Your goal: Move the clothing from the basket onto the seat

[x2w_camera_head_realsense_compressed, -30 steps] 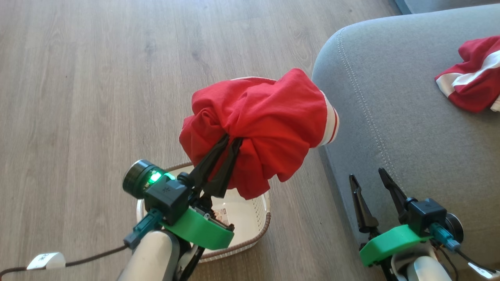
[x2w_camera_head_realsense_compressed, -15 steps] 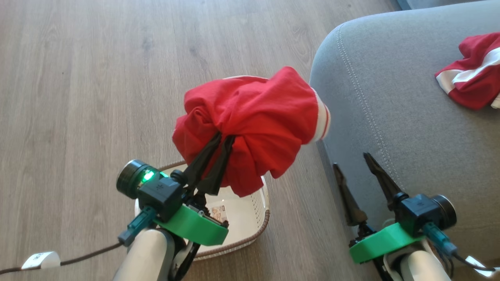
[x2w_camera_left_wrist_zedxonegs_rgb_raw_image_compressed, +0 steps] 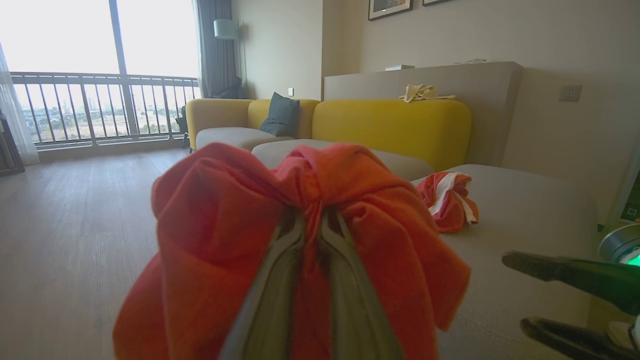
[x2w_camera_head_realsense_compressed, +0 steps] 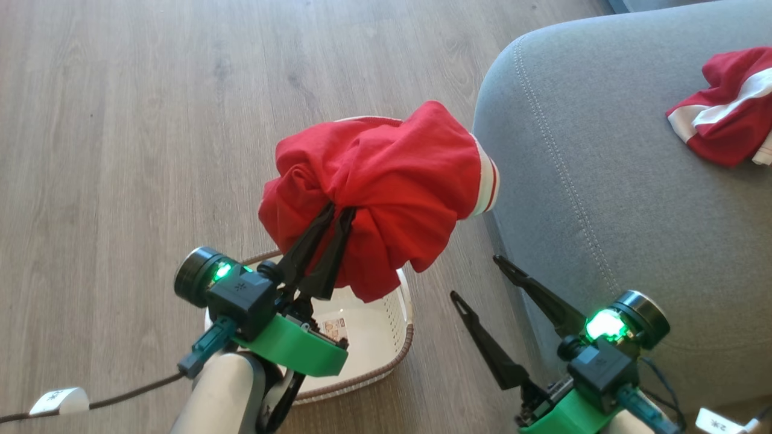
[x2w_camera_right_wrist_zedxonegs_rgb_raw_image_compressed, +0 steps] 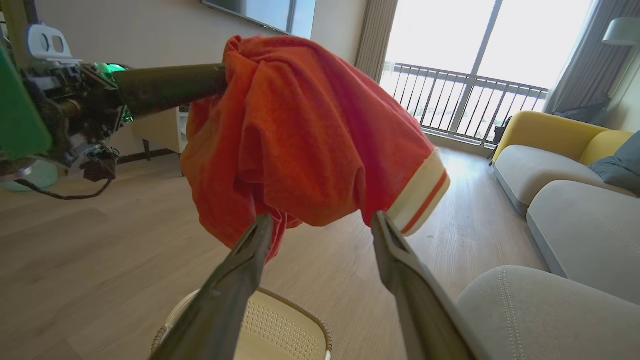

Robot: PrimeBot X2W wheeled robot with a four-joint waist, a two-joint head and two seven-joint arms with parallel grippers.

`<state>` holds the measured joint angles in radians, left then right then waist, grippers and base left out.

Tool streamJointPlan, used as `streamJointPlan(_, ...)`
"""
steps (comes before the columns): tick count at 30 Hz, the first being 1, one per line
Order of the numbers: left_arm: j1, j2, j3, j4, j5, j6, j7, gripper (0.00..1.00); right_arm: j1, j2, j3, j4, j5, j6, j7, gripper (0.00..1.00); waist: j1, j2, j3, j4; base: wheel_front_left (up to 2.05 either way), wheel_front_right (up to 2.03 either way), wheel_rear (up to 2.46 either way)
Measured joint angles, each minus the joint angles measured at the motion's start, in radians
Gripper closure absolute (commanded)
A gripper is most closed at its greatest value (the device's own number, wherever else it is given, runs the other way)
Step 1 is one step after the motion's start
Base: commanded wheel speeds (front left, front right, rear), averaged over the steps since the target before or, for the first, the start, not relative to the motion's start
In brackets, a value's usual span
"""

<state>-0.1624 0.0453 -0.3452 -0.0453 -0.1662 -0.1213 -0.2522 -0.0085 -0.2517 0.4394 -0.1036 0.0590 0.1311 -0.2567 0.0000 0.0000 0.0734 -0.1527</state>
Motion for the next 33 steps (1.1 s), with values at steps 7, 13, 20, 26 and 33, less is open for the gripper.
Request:
streamJointPlan(7, 0.000, 0.000, -0.007, 0.001, 0.002, 0.000, 0.000, 1.00, -0.003, 0.001, 0.042, -0.022, -0.053, 0.000, 0.000, 0.00, 0.0000, 0.0000, -0.002, 0.007, 0.00, 0.00, 0.00)
streamJointPlan(13, 0.000, 0.000, -0.015, 0.000, 0.009, 0.000, 0.000, 1.00, -0.028, 0.031, 0.040, -0.013, -0.082, 0.000, 0.000, 0.00, 0.0000, 0.0000, -0.001, 0.013, 0.00, 0.00, 0.00)
streamJointPlan(20, 0.000, 0.000, -0.052, 0.000, 0.009, -0.008, 0.000, 1.00, -0.106, 0.075, 0.038, 0.036, -0.118, 0.000, 0.000, 0.00, 0.0000, 0.0001, 0.011, 0.025, 0.00, 0.00, 0.00)
streamJointPlan(26, -0.001, 0.001, -0.077, 0.000, 0.010, -0.008, 0.000, 1.00, -0.141, 0.099, 0.018, 0.106, -0.152, 0.000, 0.000, 0.00, 0.0000, 0.0001, 0.016, 0.038, 0.00, 0.00, 0.00)
streamJointPlan(33, -0.008, 0.002, -0.113, 0.002, 0.034, -0.008, 0.000, 1.00, -0.182, 0.115, 0.023, 0.158, -0.167, 0.000, 0.000, 0.00, 0.0000, 0.0001, 0.025, 0.047, 0.00, 0.00, 0.00)
